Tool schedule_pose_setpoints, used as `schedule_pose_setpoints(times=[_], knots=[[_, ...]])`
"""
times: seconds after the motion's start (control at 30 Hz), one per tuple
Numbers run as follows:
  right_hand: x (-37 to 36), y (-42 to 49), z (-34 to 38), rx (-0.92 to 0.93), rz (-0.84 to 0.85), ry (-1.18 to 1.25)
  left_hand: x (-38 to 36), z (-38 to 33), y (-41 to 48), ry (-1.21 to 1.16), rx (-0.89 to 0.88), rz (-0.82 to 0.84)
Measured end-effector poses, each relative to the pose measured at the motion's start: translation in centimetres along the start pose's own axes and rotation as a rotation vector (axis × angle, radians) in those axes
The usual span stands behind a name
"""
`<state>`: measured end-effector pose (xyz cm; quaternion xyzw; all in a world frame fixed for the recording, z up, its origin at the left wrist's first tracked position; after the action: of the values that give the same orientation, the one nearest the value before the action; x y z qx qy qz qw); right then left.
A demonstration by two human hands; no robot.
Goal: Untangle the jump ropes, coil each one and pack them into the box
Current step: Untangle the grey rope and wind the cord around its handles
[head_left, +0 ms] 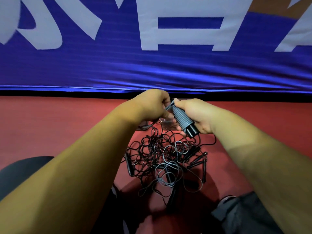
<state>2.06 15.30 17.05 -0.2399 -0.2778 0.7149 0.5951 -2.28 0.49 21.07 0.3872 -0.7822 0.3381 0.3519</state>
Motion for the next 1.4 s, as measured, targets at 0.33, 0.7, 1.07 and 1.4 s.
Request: schedule_pose_setpoints(times=[0.33, 0.7, 1.07, 1.4], knots=[[-0.4, 0.1, 0.6, 0.098, -0.002, 0.047, -0.3, 0.7, -0.9, -0.511, 0.107, 0.118], [0.3, -0.8, 1.2, 0.091, 0.031, 0.078, -0.2, 1.9, -1.6, -0.859, 0.097, 0.23], [0.0, -0.9, 0.8, 0.051, 0.153, 0.079, 0.1, 2.7, -1.4, -0.742, 0.15, 0.288], [-1.0, -0.4, 0.4, 0.037, 0.112, 0.08, 0.3, 4.3, -2.1, -0.649, 0.337, 0.459]])
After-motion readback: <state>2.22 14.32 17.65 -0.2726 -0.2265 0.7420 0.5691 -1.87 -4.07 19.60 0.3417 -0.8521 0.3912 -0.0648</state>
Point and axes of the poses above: each hand's wrist, its own y-axis towards the middle knuckle, its own x-axis out of the back of the hand, z = x × y, the point moved 4 cm from there along y, towards the middle knuckle, and after that the axes turned 3 degrees about y, right-handed, at the moved point
